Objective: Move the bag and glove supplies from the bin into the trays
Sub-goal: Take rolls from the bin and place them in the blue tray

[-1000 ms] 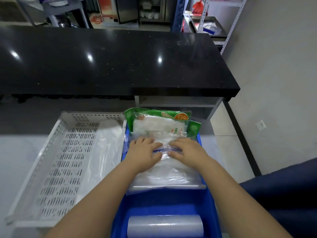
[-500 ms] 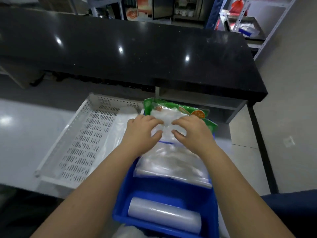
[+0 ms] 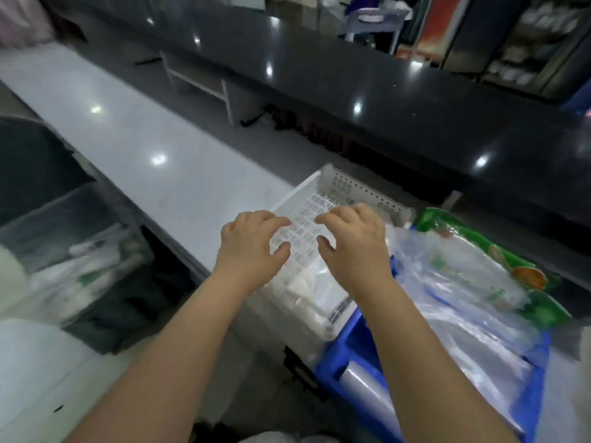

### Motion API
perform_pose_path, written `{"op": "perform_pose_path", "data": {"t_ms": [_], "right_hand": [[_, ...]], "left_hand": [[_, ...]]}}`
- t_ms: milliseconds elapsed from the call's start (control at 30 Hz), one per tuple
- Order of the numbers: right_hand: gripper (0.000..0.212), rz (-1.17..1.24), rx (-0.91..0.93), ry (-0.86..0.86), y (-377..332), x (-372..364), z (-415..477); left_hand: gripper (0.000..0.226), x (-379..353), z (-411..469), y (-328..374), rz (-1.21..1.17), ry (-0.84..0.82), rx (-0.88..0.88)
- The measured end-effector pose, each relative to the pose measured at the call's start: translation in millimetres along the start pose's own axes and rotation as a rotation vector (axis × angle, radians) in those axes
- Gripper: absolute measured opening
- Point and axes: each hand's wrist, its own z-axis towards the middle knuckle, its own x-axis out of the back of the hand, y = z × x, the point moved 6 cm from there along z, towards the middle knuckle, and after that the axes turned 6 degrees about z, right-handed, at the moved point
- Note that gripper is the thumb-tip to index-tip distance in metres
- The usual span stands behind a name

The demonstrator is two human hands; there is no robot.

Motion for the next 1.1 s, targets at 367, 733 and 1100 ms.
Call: {"op": "perform_pose_path", "data": {"t_ms": [367,733,1100], "right_hand": [[0.022,0.085,0.325,-0.296,-257,-194,63],[0.035,0.188,0.52,-0.502,-436,-348,102],[0.038,0.195,0.603,-0.747,-495,-539,213]], "left_hand": [[0.042,101,-74,-291,0.129,0.099,0.29],[0.051,124,-132,-526,0.135,0.05,0.668],[0.045,91,-67,-697,0.137,0.009,0.888]]}}
